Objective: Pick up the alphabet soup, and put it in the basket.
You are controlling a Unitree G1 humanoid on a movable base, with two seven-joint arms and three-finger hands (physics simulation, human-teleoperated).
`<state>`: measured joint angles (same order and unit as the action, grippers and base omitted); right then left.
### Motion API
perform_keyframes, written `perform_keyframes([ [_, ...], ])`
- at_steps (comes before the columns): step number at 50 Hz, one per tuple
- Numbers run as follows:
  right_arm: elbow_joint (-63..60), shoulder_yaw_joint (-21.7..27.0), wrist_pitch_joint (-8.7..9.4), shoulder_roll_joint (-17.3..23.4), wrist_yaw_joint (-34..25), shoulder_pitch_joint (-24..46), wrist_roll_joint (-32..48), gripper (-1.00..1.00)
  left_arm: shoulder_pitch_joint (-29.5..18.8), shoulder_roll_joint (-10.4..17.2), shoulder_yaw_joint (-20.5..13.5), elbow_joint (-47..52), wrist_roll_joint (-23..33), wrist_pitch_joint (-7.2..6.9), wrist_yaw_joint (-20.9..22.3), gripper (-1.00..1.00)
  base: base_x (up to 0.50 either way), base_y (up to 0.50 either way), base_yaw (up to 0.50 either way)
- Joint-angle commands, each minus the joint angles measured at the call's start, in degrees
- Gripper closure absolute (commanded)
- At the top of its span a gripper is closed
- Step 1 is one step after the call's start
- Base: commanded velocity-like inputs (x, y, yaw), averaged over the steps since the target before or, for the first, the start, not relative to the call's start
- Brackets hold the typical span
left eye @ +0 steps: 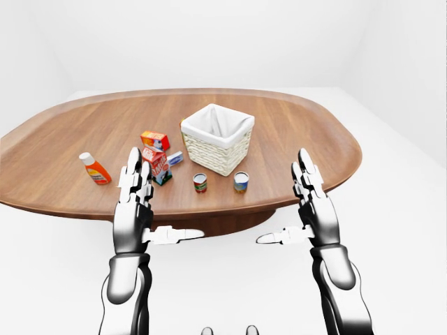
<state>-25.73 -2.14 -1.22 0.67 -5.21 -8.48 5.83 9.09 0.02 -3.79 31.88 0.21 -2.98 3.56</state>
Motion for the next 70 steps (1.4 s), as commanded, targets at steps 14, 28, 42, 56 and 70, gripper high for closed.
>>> perform_keyframes([
  [14,0.3,-0.2,-0.35,0.0,-0.1,0.1,1.3,-1.0,0.0,0.1,0.1,-0.2,0.2,0.34,-0.1,-1.0,0.0,0.0,0.0],
  [28,0.4,-0.1,-0.67,0.0,0.0,0.1,1.3,-1.0,0.2,0.1,0.2,-0.7,0.5,0.96,0.0,-1.0,0.06,0.0,0.0],
  [42,0.2,-0.2,-0.43,0.0,0.1,0.0,1.4,-1.0,0.2,0.1,0.2,-0.3,0.5,0.65,0.1,-1.0,0.24,0.0,0.0],
  [56,0.7,-0.3,-0.94,0.0,0.1,0.0,1.6,-1.0,0.3,0.0,0.2,-0.1,0.6,0.55,0.1,-1.0,0.31,0.0,0.0],
  [70,1.2,-0.5,-1.22,0.0,0.1,-0.1,2.0,-1.0,0.1,0.1,0.1,-0.4,0.6,0.73,0.1,-1.0,0.31,0.0,0.0],
])
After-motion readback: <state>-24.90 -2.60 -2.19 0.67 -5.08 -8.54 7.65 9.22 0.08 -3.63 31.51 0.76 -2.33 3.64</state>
